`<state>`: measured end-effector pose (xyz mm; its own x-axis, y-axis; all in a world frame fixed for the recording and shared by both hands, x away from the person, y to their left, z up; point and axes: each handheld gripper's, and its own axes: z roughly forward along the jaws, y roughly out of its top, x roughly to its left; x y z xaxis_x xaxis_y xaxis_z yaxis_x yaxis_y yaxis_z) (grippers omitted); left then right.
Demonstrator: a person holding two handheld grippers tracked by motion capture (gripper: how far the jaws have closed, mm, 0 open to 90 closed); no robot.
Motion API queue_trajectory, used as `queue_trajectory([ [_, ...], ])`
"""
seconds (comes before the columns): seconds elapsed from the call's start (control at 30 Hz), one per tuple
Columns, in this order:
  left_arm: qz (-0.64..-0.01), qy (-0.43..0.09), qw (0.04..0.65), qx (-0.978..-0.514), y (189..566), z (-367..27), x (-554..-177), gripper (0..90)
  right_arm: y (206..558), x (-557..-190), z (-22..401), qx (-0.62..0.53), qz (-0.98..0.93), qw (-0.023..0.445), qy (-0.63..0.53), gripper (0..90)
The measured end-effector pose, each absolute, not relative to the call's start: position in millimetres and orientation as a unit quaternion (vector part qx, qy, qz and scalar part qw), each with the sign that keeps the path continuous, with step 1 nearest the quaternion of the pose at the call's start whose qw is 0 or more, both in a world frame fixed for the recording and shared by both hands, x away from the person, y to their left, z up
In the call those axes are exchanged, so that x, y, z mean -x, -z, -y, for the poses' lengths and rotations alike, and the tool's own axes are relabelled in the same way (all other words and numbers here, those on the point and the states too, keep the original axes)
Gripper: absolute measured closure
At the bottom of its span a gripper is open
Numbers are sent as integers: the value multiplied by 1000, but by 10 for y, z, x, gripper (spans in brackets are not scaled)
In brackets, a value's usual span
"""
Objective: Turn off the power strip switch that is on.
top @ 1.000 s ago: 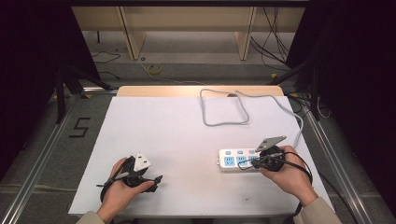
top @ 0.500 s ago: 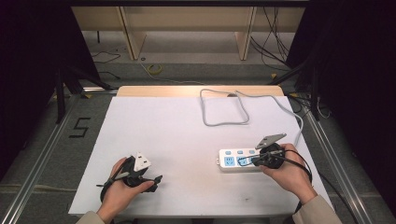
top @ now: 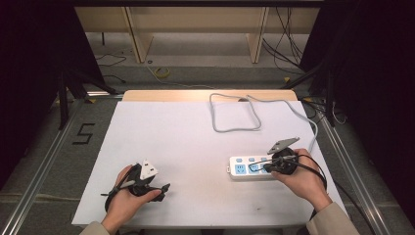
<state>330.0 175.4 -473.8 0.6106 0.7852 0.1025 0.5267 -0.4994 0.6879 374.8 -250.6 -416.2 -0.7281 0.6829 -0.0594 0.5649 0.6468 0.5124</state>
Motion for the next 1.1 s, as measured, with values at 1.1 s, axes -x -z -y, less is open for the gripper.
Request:
queue_trajectory([
  [1.1,-391,-207,315,-840,4738,-1754,-3303,166,4127,-3837,2499,-359,-901,116,-214,900],
])
